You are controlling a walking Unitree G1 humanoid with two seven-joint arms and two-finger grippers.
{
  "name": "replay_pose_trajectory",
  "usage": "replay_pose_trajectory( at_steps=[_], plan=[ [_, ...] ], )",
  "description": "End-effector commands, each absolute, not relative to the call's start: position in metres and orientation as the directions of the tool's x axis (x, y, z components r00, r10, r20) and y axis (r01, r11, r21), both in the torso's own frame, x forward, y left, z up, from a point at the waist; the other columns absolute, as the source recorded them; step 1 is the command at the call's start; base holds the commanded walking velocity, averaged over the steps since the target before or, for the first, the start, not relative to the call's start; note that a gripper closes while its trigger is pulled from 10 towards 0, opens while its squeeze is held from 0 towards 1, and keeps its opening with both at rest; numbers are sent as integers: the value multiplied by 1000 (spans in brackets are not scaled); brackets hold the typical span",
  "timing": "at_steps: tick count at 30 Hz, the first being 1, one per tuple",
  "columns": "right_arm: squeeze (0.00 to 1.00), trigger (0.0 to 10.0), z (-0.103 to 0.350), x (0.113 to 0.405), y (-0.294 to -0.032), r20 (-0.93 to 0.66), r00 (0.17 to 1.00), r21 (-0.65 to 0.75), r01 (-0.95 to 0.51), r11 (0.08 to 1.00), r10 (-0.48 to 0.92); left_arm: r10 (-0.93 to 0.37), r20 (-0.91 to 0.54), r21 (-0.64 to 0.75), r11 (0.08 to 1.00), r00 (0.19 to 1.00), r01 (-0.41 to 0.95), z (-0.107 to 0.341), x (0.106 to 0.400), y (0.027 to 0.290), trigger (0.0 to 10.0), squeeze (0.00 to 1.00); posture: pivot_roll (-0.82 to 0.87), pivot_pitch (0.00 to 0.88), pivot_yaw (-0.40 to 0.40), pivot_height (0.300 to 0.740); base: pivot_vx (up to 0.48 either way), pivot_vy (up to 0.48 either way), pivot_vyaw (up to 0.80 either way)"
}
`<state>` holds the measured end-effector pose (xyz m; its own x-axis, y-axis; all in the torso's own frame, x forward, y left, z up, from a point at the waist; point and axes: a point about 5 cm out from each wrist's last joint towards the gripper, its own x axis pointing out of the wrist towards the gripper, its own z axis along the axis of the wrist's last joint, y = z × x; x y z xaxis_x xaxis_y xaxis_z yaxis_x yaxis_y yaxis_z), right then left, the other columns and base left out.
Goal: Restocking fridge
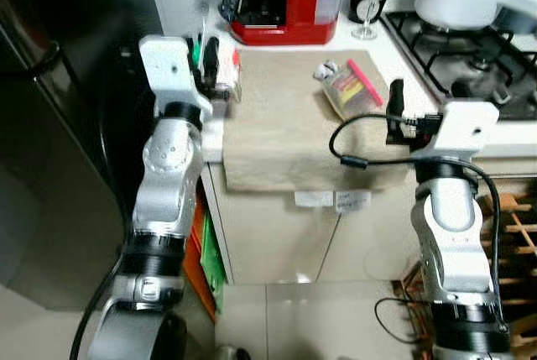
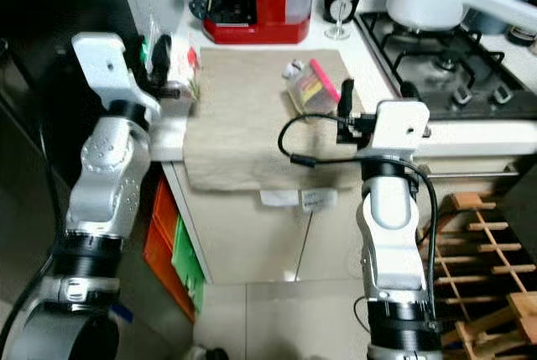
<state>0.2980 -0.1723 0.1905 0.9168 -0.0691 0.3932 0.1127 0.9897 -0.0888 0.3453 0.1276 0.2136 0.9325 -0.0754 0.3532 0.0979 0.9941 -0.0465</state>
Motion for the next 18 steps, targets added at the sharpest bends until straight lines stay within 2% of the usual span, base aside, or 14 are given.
replay_pose_trajectory(
  at_steps=[1, 10, 18],
  plan=[
    [0, 10000, 189, 300, -169, 390, 919, -85, 101, 991, -61, -81, 389, -32, 994, 918, 102, 227, 342, 123, 10000, 0, -132, 0, 26, 740, 0, 0, 0],
    [0, 10000, 186, 302, -160, 383, 923, -78, 73, 994, -38, -70, 402, -10, 997, 913, 81, 232, 341, 120, 10000, 0, -135, 0, 29, 740, 0, 0, 0],
    [0, 10000, 179, 305, -167, 342, 939, -56, 66, 996, -43, -70, 390, -20, 996, 918, 84, 232, 340, 118, 10000, 0, -140, 0, 28, 740, -267, 0, 0]
  ],
)
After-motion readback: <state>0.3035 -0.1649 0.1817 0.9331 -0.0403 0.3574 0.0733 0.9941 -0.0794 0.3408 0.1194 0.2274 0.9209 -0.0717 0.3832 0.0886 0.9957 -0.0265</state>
